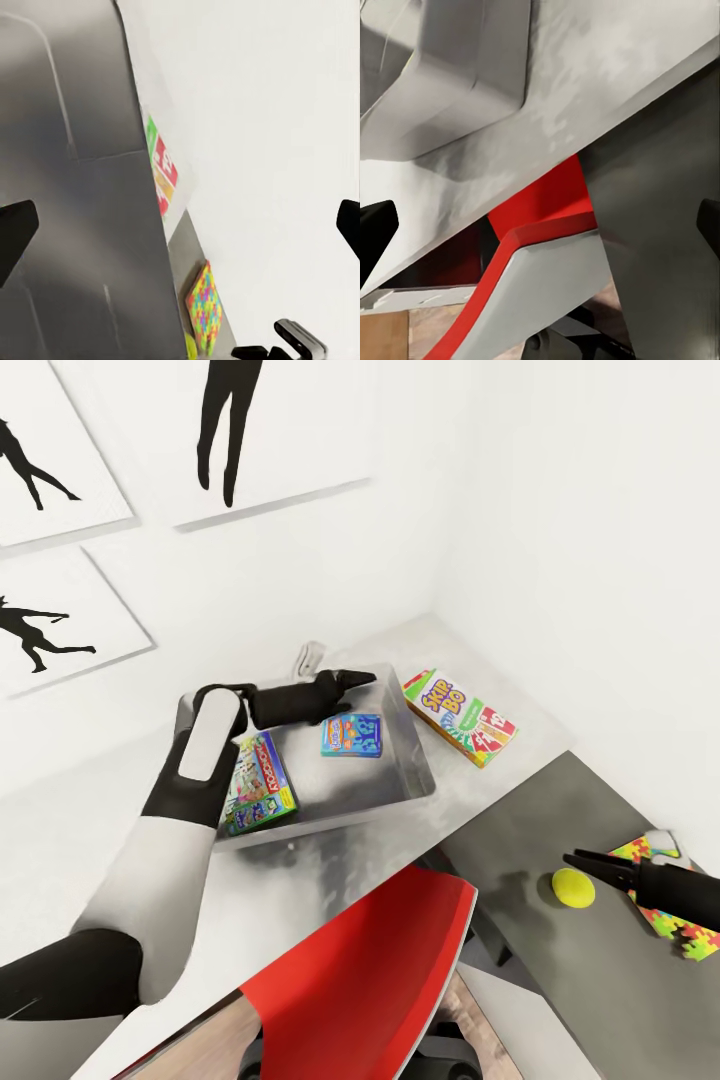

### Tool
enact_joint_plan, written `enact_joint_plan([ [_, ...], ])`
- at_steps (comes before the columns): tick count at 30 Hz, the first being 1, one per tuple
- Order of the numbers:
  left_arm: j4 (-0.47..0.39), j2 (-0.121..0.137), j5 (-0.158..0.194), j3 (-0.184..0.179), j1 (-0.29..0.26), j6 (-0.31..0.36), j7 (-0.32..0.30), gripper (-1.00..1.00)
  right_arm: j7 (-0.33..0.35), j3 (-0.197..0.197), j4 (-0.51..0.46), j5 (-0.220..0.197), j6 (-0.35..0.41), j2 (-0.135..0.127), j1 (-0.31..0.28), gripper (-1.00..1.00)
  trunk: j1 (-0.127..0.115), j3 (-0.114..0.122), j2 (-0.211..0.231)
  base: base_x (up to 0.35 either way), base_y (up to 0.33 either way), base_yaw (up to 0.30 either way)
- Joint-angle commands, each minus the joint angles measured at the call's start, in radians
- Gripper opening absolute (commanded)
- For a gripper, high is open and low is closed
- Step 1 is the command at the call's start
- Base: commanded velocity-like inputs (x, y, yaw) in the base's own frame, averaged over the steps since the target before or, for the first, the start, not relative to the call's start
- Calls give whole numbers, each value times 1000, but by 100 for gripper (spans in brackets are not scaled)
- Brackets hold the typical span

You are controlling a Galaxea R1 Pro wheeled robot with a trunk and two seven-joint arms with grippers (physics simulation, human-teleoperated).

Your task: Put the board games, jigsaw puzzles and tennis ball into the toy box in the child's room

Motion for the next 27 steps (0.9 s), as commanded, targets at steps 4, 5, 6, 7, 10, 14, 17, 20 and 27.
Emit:
enact_joint_plan([
  [4, -21, 3, 46, -9, 9, 4, 24, 100, 8, -1, 0, -1, -5, -1, 2, 100, 1, -1, -2, 0, 0, 0],
  [5, -26, 4, 55, -11, 11, 4, 29, 100, 12, -2, 0, -1, -6, -1, 2, 100, 1, -1, -2, 0, 0, 0],
  [6, -26, 4, 55, -11, 11, 4, 29, 100, 12, -2, 0, -1, -6, -1, 2, 100, 1, -1, -2, 0, 0, 0],
  [7, -31, 5, 63, -12, 13, 5, 33, 100, 19, -2, 0, -1, -6, -2, 2, 100, 1, -1, -2, 0, 0, 0],
  [10, -36, 7, 75, -14, 16, 5, 38, 100, 31, -3, 0, -1, -7, -3, 3, 100, 1, -1, -2, 0, 0, 0],
  [14, -43, 8, 88, -16, 22, 6, 40, 100, 43, -3, 0, -1, -6, -5, 3, 100, 1, 1, -2, 0, 0, 0],
  [17, -60, 8, 93, -17, 32, 6, 39, 100, 49, -3, 0, -2, -6, -4, 4, 100, 1, 4, -2, 0, 0, 0],
  [20, -72, 8, 95, -17, 38, 5, 39, 100, 51, -3, 0, -2, -6, -3, 4, 100, 1, 8, -2, 0, 0, 0],
  [27, -87, 8, 97, -18, 45, 4, 39, 100, 54, -2, 0, -2, -6, -2, 4, 100, 1, 18, -2, 0, 0, 0],
])
